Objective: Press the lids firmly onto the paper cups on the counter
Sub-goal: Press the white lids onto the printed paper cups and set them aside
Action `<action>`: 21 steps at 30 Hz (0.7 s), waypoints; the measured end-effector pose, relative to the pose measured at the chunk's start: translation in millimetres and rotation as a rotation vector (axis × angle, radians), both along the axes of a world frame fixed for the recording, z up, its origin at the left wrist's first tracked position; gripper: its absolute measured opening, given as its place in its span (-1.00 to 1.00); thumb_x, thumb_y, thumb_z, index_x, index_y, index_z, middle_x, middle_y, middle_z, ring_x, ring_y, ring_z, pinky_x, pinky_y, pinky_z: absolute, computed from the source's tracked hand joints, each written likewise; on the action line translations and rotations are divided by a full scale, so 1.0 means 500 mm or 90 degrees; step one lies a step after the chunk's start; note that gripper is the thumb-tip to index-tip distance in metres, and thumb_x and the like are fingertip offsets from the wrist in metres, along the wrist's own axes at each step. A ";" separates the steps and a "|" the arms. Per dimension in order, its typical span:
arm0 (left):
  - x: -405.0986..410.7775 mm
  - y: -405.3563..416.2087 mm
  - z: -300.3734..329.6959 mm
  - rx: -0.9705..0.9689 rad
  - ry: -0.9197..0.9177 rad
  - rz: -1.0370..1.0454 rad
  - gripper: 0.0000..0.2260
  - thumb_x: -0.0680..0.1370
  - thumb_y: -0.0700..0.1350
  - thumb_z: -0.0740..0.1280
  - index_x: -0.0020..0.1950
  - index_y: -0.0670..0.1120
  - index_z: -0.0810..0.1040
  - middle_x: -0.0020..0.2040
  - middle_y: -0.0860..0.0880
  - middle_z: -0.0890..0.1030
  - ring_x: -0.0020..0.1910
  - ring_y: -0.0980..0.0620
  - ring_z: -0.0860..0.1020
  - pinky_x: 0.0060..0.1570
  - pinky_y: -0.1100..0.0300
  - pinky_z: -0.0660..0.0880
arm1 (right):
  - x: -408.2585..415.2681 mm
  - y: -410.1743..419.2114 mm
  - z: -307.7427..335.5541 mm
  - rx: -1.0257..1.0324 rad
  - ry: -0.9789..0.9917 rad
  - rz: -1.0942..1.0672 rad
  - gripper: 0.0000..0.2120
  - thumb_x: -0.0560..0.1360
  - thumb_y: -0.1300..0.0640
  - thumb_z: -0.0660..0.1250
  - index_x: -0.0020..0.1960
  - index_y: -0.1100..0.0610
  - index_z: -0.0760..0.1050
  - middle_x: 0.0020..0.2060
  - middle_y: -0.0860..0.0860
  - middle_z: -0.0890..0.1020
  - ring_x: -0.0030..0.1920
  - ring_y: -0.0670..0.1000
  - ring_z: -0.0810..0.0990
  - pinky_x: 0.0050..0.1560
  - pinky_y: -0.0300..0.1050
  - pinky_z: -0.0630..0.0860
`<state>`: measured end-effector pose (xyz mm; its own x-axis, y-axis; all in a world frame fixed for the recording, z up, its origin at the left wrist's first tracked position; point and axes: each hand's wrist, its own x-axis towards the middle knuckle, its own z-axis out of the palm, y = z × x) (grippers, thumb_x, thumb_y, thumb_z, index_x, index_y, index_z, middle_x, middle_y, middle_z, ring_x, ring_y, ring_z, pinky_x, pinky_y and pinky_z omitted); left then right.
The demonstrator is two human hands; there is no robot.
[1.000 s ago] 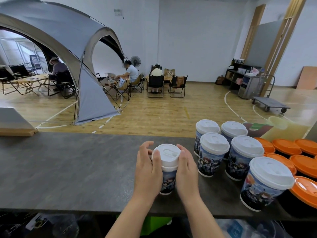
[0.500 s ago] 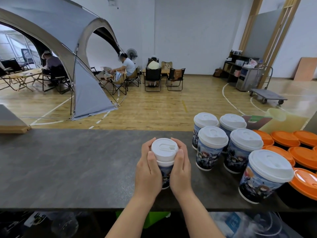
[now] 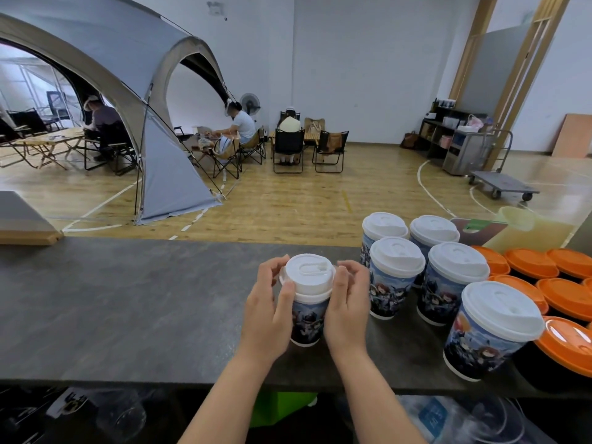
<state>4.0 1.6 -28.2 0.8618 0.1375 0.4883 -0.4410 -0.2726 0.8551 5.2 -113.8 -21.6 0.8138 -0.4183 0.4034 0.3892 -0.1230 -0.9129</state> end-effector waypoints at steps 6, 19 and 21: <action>-0.010 0.010 0.004 0.010 0.028 -0.066 -0.51 0.48 0.25 0.28 0.39 0.14 0.40 0.25 0.20 0.46 0.23 0.17 0.52 0.18 0.14 0.53 | -0.039 0.008 0.001 -0.046 0.020 -0.016 -0.81 0.63 -0.03 0.17 0.13 0.00 0.50 -0.08 -0.21 0.64 -0.05 -0.33 0.58 -0.12 -0.45 0.46; -0.006 -0.025 0.022 -0.049 0.075 0.007 -0.68 0.62 0.10 0.04 0.20 0.09 0.52 0.08 0.11 0.61 0.08 0.17 0.57 -0.01 0.28 0.49 | -0.007 0.007 -0.004 0.059 0.001 0.105 -0.66 0.57 0.00 0.07 0.13 0.05 0.58 -0.02 -0.10 0.70 0.05 -0.10 0.65 0.04 -0.22 0.54; -0.006 -0.034 0.011 -0.102 0.069 -0.016 -0.62 0.61 0.11 0.02 0.26 0.10 0.55 0.12 0.12 0.65 0.14 0.16 0.60 0.05 0.24 0.54 | -0.004 0.010 -0.011 0.063 -0.028 0.107 -0.65 0.60 0.01 0.03 0.13 0.07 0.55 -0.02 -0.13 0.69 0.03 -0.12 0.64 0.01 -0.31 0.51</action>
